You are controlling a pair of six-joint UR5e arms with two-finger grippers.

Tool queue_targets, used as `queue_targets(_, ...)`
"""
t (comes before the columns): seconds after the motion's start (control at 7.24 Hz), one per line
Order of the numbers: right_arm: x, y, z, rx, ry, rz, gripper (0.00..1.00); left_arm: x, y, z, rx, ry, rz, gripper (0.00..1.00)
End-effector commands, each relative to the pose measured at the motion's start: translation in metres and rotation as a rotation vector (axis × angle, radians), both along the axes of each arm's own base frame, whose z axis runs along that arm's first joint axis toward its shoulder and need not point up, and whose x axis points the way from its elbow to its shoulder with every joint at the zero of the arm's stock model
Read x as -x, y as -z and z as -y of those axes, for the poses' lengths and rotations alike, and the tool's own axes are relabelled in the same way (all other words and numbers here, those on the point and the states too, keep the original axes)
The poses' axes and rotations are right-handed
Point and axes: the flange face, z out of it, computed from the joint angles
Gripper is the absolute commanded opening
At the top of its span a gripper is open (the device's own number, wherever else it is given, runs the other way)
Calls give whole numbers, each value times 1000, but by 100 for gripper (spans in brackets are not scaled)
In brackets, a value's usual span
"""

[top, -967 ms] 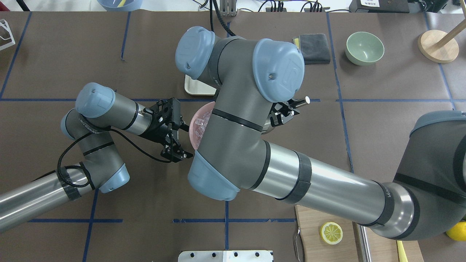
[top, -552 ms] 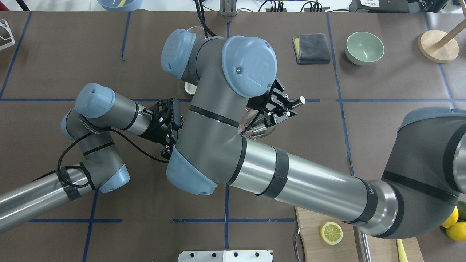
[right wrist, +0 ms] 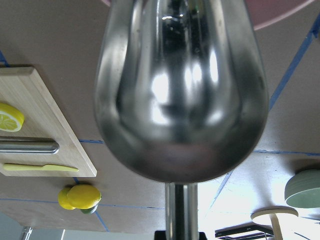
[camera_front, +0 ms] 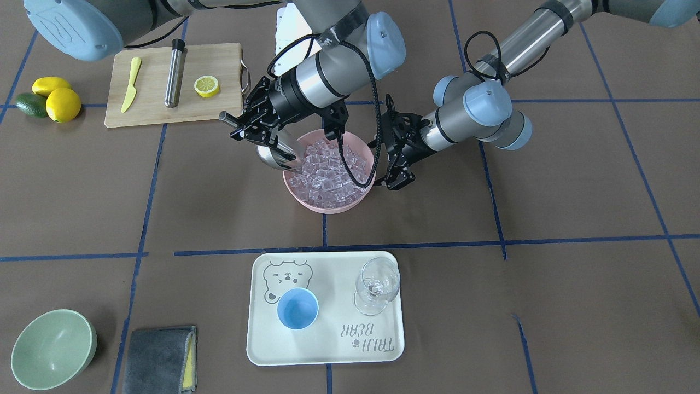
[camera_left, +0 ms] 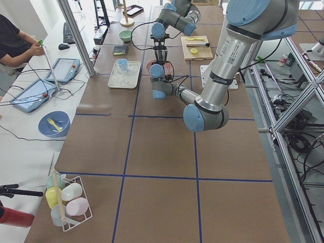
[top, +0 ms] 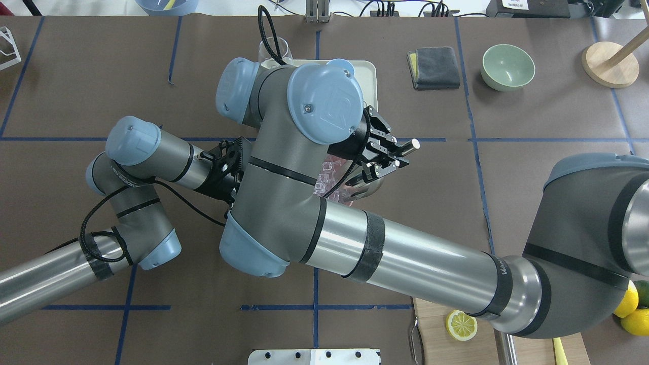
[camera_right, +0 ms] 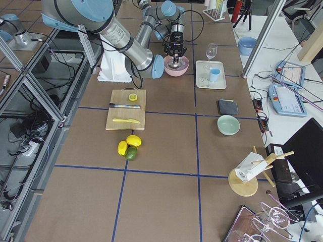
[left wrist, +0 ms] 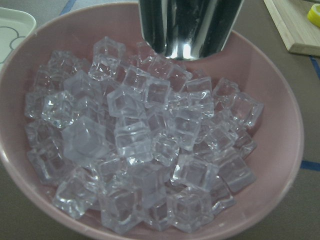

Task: Put ice in cup with scoop
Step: 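Dig the scoop into the ice cubes with the right gripper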

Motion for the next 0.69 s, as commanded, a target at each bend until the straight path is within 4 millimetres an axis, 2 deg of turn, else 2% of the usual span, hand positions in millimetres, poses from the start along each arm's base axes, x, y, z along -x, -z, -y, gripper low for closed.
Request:
queue_targets(0.0,7,-4,-6,-1,12,-2,0,0,-2,0,1,0,2,100)
queue_targets(0.28,25,-14,-12,-15,31,23,0,0,-4,0,1,0,2,100)
queue_targets(0.55,32,-26,-10,-21,34,36,0,-2,-9,1,6,0,9,100)
